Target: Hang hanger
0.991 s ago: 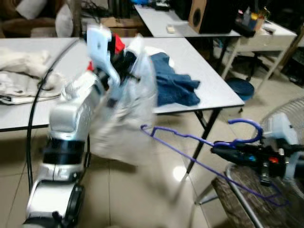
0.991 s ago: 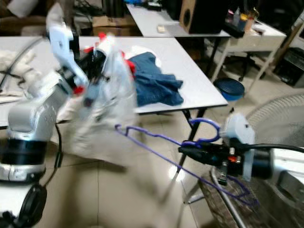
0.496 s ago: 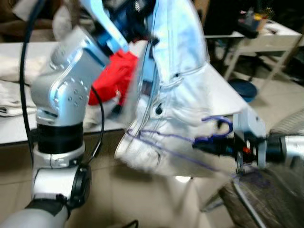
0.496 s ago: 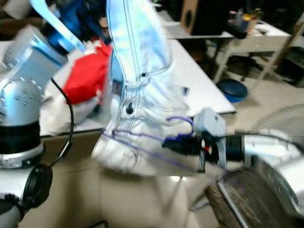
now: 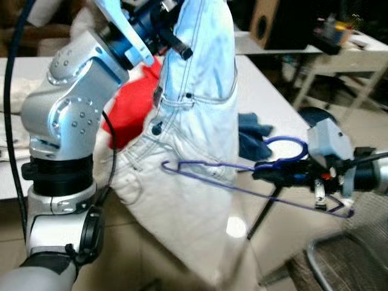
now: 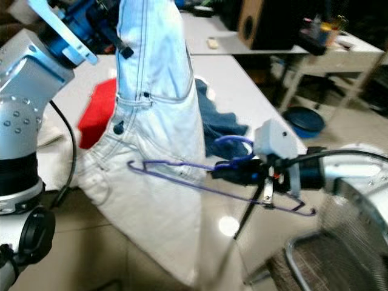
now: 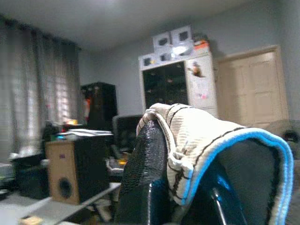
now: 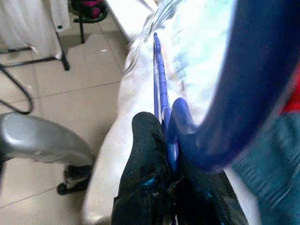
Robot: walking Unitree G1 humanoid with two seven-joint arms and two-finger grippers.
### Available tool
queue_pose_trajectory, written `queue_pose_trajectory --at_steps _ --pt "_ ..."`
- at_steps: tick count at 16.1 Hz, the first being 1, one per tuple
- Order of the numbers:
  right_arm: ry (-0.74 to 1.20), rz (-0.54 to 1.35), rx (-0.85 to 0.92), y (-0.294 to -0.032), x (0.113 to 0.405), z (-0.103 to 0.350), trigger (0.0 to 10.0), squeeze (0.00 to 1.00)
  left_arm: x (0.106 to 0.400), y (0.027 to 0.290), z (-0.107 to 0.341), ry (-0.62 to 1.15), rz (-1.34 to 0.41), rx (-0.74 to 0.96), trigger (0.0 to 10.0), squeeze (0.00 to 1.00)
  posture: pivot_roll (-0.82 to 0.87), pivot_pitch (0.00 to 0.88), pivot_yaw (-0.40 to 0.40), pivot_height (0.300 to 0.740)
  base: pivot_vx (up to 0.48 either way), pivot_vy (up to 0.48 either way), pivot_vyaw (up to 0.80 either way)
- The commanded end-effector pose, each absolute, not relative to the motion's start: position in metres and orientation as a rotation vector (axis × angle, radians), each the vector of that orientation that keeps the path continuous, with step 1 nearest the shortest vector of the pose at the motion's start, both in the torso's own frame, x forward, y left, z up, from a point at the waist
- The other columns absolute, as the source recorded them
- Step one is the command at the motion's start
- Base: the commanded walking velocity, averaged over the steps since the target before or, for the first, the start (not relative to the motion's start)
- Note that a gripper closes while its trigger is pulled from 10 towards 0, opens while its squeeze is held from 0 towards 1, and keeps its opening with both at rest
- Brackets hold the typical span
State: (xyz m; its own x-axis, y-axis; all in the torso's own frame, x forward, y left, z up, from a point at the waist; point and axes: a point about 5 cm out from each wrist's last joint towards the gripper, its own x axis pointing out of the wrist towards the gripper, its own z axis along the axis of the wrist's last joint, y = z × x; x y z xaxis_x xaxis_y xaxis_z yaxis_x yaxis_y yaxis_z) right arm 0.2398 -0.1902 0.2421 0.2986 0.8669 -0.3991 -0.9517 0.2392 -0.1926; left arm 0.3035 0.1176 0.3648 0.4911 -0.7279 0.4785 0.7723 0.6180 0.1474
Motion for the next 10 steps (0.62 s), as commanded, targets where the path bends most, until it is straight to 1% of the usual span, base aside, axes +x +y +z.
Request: queue_pose_trajectory --at_steps 1,2,3,5,6,7,8,9,10 --pt "0.179 1.227 -0.491 -0.194 0.246 0.253 10.0 0.00 0.295 0.125 0.381 -0.615 -0.899 -0.096 10.0 0.00 -0.07 0.000 -0.060 0.740 0.382 0.000 0.00" --pt "0.167 1.205 -0.511 -0.196 0.251 0.256 10.0 0.00 0.294 0.125 0.384 -0.624 -0.908 -0.103 10.0 0.00 -0.07 0.000 -0.060 0.740 0.382 0.000 0.00" --pt "0.047 1.042 -0.593 -0.200 0.276 0.277 10.0 0.00 0.289 0.122 0.391 -0.660 -0.947 -0.135 10.0 0.00 -0.07 0.000 -0.062 0.740 0.382 0.000 0.00" --pt "-0.145 0.712 -0.699 -0.210 0.312 0.312 10.0 0.00 0.280 0.122 0.404 -0.720 -0.995 -0.196 10.0 0.00 -0.07 0.000 -0.065 0.740 0.381 0.000 0.00" --pt "-0.345 0.495 -0.656 -0.216 0.326 0.350 10.0 0.00 0.275 0.123 0.411 -0.758 -1.012 -0.233 10.0 0.00 -0.06 0.000 -0.070 0.740 0.382 0.000 0.00" --pt "-0.521 0.354 -0.529 -0.221 0.329 0.384 10.0 0.00 0.271 0.125 0.417 -0.790 -1.018 -0.259 10.0 0.00 -0.06 0.000 -0.070 0.740 0.382 0.000 0.00" --pt "-0.685 0.274 -0.492 -0.224 0.322 0.412 10.0 0.00 0.268 0.130 0.424 -0.818 -1.020 -0.287 10.0 0.00 -0.06 0.000 -0.073 0.740 0.382 0.000 0.00" --pt "-0.787 0.232 -0.486 -0.225 0.316 0.427 10.0 0.00 0.266 0.134 0.428 -0.834 -1.019 -0.303 10.0 0.00 -0.06 0.000 -0.073 0.740 0.382 0.000 0.00" --pt "-0.822 0.235 -0.470 -0.225 0.314 0.432 10.0 0.00 0.266 0.135 0.430 -0.839 -1.019 -0.311 10.0 0.00 -0.06 0.000 -0.073 0.740 0.382 0.000 0.00"
